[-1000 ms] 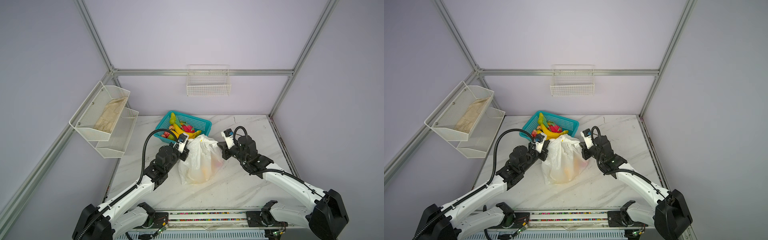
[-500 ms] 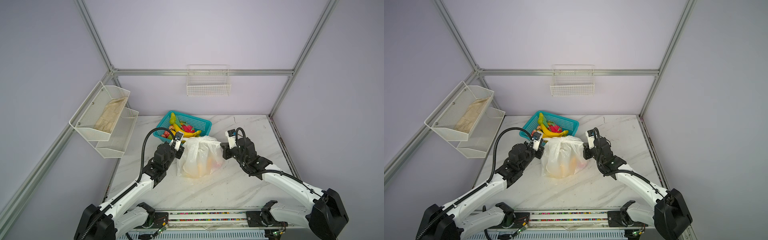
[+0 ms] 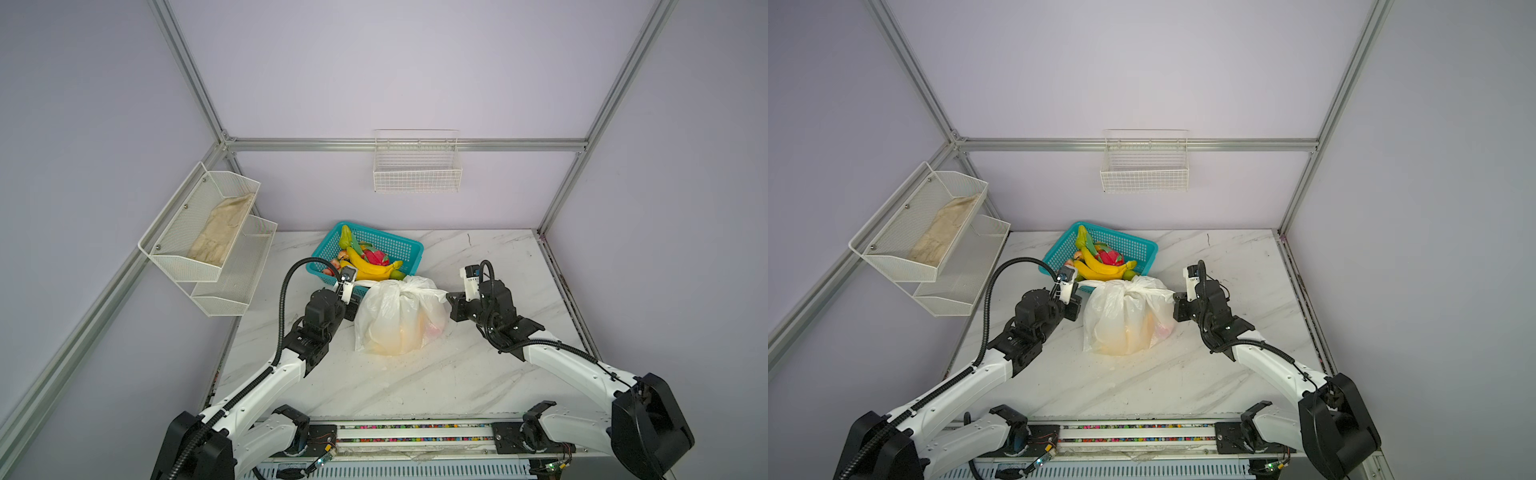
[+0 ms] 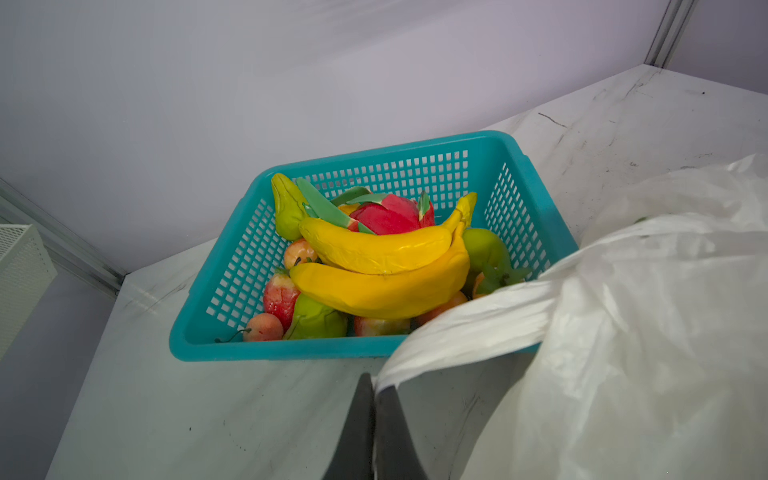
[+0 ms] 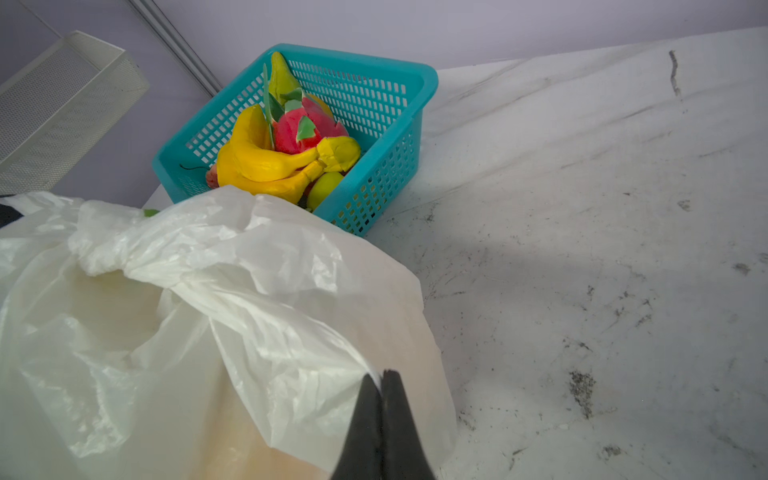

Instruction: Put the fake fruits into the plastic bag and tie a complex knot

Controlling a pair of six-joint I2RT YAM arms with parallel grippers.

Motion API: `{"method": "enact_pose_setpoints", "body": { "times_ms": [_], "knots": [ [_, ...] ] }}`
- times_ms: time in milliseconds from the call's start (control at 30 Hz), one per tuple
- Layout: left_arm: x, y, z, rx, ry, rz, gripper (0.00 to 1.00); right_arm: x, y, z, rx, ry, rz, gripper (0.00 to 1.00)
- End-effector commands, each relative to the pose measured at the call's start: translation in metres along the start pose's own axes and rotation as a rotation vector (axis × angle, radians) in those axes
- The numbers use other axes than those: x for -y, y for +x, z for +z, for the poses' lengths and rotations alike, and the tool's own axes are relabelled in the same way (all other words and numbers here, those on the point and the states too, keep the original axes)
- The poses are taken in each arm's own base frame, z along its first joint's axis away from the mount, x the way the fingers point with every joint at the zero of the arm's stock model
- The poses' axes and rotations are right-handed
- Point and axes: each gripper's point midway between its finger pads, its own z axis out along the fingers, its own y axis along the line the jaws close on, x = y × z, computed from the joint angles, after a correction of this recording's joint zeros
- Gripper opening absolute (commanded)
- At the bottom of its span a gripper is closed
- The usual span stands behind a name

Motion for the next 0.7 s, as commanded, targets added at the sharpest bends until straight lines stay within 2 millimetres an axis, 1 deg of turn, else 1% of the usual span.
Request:
{"method": "enact_pose_setpoints", "body": {
  "times_ms": [0, 67, 100, 200, 300, 333, 400, 467, 567, 600, 633, 667],
  "knots": [
    [-0.036, 0.012, -0.003, -0.006, -0.158, -0.083, 0.00, 0.029, 0.003, -0.004, 0.011, 0.102, 0.049, 0.00],
    [-0.034, 0.015, -0.003, -0.009, -0.155, -0.087, 0.00, 0.031, 0.003, -0.003, 0.010, 0.111, 0.049, 0.00],
    [-0.037, 0.018, -0.002, -0.022, -0.173, -0.084, 0.00, 0.034, 0.002, -0.004, 0.014, 0.125, 0.053, 0.00],
    [-0.048, 0.032, -0.001, -0.076, -0.235, -0.089, 0.00, 0.049, 0.000, -0.008, 0.026, 0.151, 0.081, 0.00],
    [-0.054, 0.047, 0.000, -0.105, -0.255, -0.120, 0.00, 0.062, 0.002, -0.010, 0.028, 0.174, 0.109, 0.00],
    [-0.055, 0.052, 0.002, -0.115, -0.261, -0.124, 0.00, 0.064, 0.004, -0.009, 0.025, 0.176, 0.116, 0.00],
    [-0.053, 0.054, 0.003, -0.118, -0.249, -0.134, 0.00, 0.062, 0.007, -0.006, 0.015, 0.160, 0.107, 0.00],
    [-0.046, 0.044, 0.002, -0.072, -0.202, -0.172, 0.00, 0.054, 0.005, -0.004, 0.013, 0.117, 0.094, 0.00],
    [-0.027, 0.008, -0.005, 0.073, -0.053, -0.249, 0.00, 0.042, -0.006, -0.007, 0.042, 0.060, 0.078, 0.00],
    [-0.021, -0.006, -0.008, 0.116, -0.001, -0.287, 0.01, 0.040, -0.010, -0.009, 0.052, 0.051, 0.067, 0.00],
    [-0.015, -0.019, -0.010, 0.143, 0.052, -0.321, 0.20, 0.038, -0.011, -0.009, 0.052, 0.045, 0.063, 0.00],
    [-0.010, -0.031, -0.013, 0.164, 0.099, -0.346, 0.32, 0.036, -0.012, -0.009, 0.051, 0.038, 0.058, 0.00]
  ]
}}
